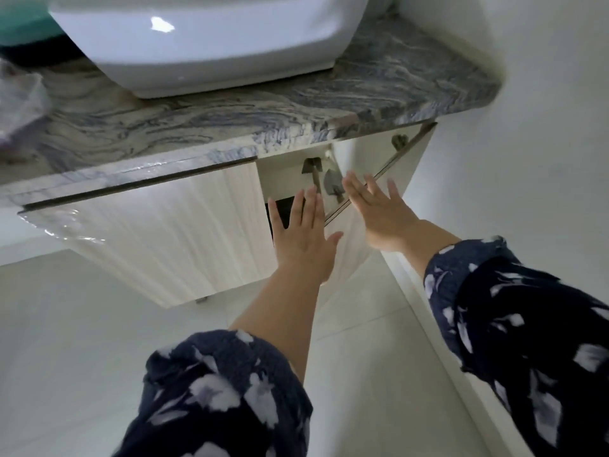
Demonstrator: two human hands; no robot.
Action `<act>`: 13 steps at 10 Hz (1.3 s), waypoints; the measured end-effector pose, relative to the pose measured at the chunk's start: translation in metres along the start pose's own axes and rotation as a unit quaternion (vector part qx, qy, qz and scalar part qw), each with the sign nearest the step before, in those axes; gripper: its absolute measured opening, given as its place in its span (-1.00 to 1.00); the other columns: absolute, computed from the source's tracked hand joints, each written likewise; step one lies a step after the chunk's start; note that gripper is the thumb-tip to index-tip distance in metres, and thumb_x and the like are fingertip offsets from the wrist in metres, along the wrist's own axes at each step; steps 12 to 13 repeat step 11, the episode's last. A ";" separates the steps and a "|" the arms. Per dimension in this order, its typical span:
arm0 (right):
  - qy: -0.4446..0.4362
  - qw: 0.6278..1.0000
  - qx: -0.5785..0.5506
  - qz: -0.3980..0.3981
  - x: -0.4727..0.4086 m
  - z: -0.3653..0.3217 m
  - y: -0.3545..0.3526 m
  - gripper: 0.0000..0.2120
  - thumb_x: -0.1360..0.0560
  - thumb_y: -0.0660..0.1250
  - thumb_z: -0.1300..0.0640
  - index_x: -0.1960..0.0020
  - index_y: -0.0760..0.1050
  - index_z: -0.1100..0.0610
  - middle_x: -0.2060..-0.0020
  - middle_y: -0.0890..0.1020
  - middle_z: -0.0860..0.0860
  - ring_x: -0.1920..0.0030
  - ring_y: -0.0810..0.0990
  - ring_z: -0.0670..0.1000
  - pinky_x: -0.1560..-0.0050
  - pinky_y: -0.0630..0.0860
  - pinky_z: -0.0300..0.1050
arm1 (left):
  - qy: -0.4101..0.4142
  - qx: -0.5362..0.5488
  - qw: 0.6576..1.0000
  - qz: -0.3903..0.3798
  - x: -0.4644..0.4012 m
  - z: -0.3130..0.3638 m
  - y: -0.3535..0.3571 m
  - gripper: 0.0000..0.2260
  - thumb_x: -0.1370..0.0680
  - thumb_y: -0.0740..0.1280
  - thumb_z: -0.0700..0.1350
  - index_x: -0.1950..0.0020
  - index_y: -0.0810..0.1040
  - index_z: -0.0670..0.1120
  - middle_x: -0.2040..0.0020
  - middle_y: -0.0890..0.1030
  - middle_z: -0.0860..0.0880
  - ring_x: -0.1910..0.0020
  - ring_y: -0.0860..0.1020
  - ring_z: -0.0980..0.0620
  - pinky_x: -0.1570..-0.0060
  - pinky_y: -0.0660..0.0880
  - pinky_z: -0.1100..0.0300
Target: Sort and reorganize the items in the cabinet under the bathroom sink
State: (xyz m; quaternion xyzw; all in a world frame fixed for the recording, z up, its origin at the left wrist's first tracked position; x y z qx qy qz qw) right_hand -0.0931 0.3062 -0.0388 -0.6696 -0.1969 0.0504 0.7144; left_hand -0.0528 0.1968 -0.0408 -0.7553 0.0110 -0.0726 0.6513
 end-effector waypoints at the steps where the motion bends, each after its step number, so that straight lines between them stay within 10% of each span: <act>1: -0.020 1.000 -0.003 -0.006 -0.018 -0.009 -0.005 -0.18 -0.49 0.02 0.40 -0.51 -0.44 0.06 -0.50 -0.39 -0.02 -0.51 -0.36 0.09 -0.51 -0.27 0.16 | -0.034 0.024 0.999 0.020 -0.006 -0.020 0.003 -0.35 -0.60 -0.23 0.24 -0.49 -0.40 -0.13 -0.53 -0.38 -0.06 -0.52 -0.35 0.00 -0.35 -0.44 -0.25; 4: -0.092 0.995 0.010 0.030 -0.066 -0.013 0.003 -0.32 -0.59 -0.16 -0.24 -0.51 -0.44 0.02 -0.42 -0.50 -0.05 -0.49 -0.41 0.10 -0.50 -0.27 0.16 | -0.110 0.093 0.987 0.077 -0.034 -0.048 0.018 -0.26 -0.55 -0.22 0.33 -0.54 -0.33 -0.12 -0.53 -0.39 -0.06 -0.51 -0.37 -0.01 -0.43 -0.35 -0.24; 13: -0.053 0.991 0.086 0.090 -0.113 -0.011 0.008 -0.29 -0.60 -0.08 -0.20 -0.51 -0.43 0.06 -0.39 -0.55 0.01 -0.45 -0.51 0.11 -0.42 -0.45 0.24 | -0.136 -0.005 0.990 0.021 -0.091 -0.082 0.038 -0.17 -0.55 0.03 0.27 -0.49 -0.44 -0.13 -0.48 -0.49 -0.07 -0.52 -0.35 -0.06 -0.42 -0.34 -0.26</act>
Point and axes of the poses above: each hand's wrist, its own x-axis away from the middle knuckle, its own y-axis out of the palm, z = x × y, the point moved 9 cm from there along -x, towards the middle knuckle
